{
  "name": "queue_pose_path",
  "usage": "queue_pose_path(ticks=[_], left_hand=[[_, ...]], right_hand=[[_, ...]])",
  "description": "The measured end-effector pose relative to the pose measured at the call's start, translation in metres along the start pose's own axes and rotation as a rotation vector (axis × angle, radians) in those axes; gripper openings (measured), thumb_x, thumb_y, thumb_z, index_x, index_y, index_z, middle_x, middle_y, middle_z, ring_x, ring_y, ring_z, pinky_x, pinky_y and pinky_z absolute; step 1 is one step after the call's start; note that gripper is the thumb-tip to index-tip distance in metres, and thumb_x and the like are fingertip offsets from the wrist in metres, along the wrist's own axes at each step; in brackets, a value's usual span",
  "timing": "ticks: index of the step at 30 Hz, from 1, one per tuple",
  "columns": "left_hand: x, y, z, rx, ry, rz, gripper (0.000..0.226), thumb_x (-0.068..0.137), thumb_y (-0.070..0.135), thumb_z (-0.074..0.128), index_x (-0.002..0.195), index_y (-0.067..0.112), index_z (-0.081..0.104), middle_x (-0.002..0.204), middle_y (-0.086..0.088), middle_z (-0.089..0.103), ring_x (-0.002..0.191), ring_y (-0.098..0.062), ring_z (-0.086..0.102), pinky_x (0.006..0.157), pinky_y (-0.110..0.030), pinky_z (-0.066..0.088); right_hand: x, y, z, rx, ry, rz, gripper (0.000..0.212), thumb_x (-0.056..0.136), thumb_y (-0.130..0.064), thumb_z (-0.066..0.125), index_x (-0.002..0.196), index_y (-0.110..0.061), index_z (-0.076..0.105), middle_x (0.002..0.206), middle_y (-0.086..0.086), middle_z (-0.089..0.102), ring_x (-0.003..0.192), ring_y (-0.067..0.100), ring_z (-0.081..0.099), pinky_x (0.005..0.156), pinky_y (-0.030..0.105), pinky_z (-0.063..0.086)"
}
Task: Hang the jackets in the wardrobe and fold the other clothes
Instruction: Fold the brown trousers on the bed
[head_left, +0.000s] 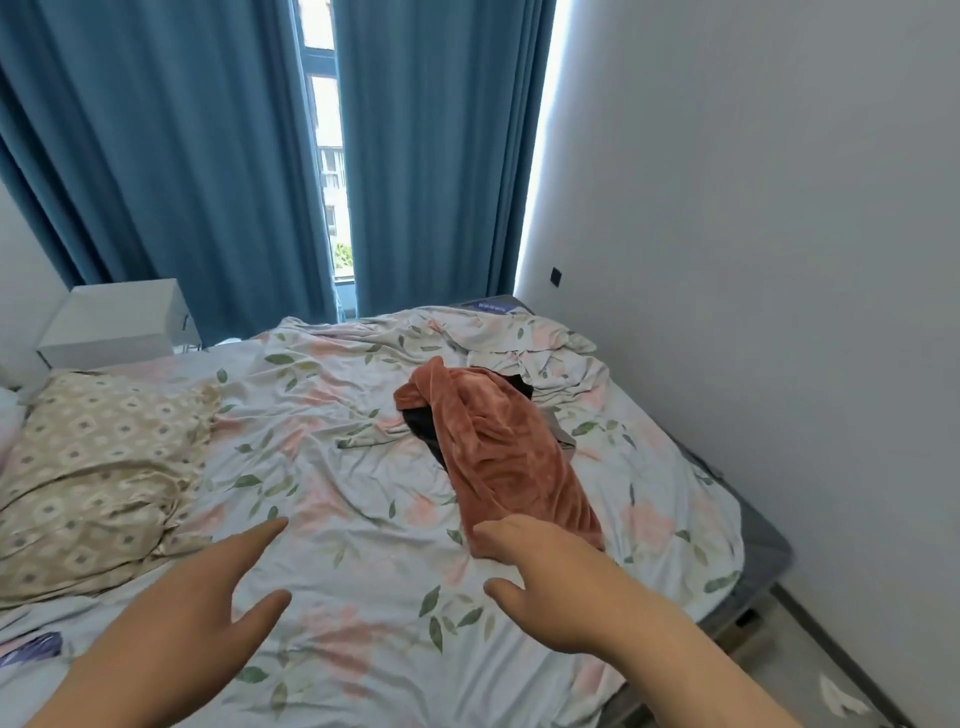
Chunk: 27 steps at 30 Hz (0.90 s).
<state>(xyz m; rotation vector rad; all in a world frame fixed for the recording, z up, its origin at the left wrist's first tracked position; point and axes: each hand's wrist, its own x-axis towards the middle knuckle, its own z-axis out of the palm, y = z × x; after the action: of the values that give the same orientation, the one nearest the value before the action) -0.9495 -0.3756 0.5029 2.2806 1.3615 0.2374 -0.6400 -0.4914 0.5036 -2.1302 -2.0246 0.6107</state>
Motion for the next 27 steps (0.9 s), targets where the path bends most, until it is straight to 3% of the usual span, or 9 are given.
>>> queue_pose_path(ticks=[2, 5, 9, 12, 19, 27], left_hand=[[0.023, 0.040, 0.023, 0.003, -0.022, -0.005, 0.066, 0.091, 0.055, 0.055, 0.132, 0.066, 0.004, 0.150, 0.029, 0.032, 0.135, -0.001, 0.041, 0.091, -0.018, 0.038], [0.054, 0.086, 0.057, 0.024, -0.078, -0.022, 0.066, 0.091, 0.057, 0.054, 0.140, 0.063, 0.008, 0.150, 0.030, 0.031, 0.111, 0.001, 0.053, 0.085, -0.018, 0.037], [0.092, 0.133, 0.088, 0.057, -0.113, -0.047, 0.067, 0.093, 0.052, 0.055, 0.149, 0.051, 0.019, 0.152, 0.025, 0.032, 0.121, 0.000, 0.050, 0.090, -0.018, 0.037], [0.111, 0.156, 0.099, 0.092, -0.119, -0.060, 0.063, 0.093, 0.050, 0.056, 0.149, 0.047, 0.026, 0.153, 0.021, 0.035, 0.132, -0.005, 0.045, 0.099, -0.022, 0.038], [0.128, 0.184, 0.118, 0.123, -0.188, -0.033, 0.062, 0.095, 0.049, 0.055, 0.150, 0.044, 0.027, 0.155, 0.021, 0.032, 0.141, -0.004, 0.035, 0.110, -0.024, 0.034], [0.158, 0.171, 0.152, 0.011, -0.223, -0.024, 0.060, 0.095, 0.047, 0.056, 0.149, 0.043, 0.031, 0.153, 0.020, 0.036, 0.138, -0.005, 0.039, 0.108, -0.024, 0.035]], right_hand=[[-0.004, 0.048, -0.013, 0.011, -0.005, 0.023, 0.052, 0.099, -0.043, 0.048, 0.148, -0.033, 0.034, 0.145, -0.008, 0.044, 0.131, 0.016, 0.044, 0.106, 0.036, 0.041], [-0.009, 0.113, -0.030, 0.032, -0.002, 0.065, 0.051, 0.098, -0.042, 0.049, 0.147, -0.033, 0.035, 0.143, -0.009, 0.045, 0.129, 0.016, 0.045, 0.103, 0.036, 0.043], [-0.020, 0.190, -0.050, 0.062, 0.013, 0.134, 0.043, 0.097, -0.040, 0.051, 0.139, -0.034, 0.043, 0.138, -0.010, 0.048, 0.128, 0.014, 0.046, 0.102, 0.034, 0.044], [-0.027, 0.229, -0.058, 0.073, 0.002, 0.169, 0.046, 0.098, -0.042, 0.049, 0.143, -0.036, 0.038, 0.142, -0.011, 0.045, 0.129, 0.012, 0.044, 0.101, 0.029, 0.041], [-0.033, 0.263, -0.053, 0.155, -0.008, 0.219, 0.058, 0.100, -0.044, 0.048, 0.153, -0.036, 0.026, 0.153, -0.011, 0.038, 0.138, 0.010, 0.038, 0.110, 0.026, 0.033], [-0.034, 0.271, -0.041, 0.174, -0.109, 0.313, 0.055, 0.100, -0.043, 0.047, 0.152, -0.040, 0.027, 0.151, -0.012, 0.039, 0.135, 0.008, 0.038, 0.104, 0.020, 0.031]])
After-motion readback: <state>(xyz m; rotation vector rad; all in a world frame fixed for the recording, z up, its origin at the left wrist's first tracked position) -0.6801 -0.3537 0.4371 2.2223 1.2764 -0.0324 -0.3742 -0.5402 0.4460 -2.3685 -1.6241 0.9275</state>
